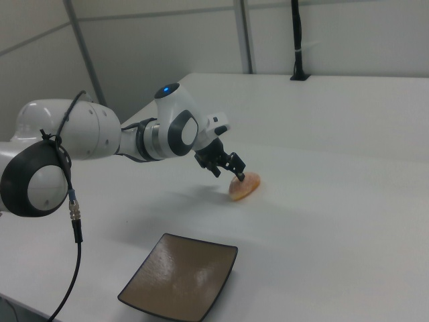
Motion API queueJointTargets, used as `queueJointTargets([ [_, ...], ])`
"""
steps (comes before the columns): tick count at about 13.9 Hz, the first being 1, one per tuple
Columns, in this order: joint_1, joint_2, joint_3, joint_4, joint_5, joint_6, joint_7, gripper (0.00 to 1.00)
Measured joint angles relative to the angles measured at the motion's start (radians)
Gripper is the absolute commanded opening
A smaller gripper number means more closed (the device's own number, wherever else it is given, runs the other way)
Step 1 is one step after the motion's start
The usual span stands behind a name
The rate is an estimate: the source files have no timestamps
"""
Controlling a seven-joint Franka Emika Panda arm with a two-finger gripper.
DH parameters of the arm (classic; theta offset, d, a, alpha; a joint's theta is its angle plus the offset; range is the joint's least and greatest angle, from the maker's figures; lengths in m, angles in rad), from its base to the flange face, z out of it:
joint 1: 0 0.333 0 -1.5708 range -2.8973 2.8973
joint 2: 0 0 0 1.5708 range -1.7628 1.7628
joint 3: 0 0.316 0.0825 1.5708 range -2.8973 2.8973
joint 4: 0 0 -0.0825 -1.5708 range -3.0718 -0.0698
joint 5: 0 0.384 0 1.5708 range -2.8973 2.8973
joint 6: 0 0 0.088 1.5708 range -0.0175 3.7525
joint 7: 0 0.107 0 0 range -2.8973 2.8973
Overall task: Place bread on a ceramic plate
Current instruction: 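Close the gripper on the bread roll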
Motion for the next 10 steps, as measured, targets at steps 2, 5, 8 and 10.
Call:
queueJointTargets([
  [2, -0.004, 0.002, 0.000, 0.001, -0.003, 0.000, 0.000, 1.00],
  [5, -0.006, 0.004, -0.003, 0.002, -0.007, 0.000, 0.000, 1.00],
  [8, -0.006, 0.019, -0.003, 0.009, -0.015, 0.000, 0.000, 0.38],
  [10, -0.006, 0.030, -0.003, 0.018, -0.028, 0.000, 0.000, 0.30],
])
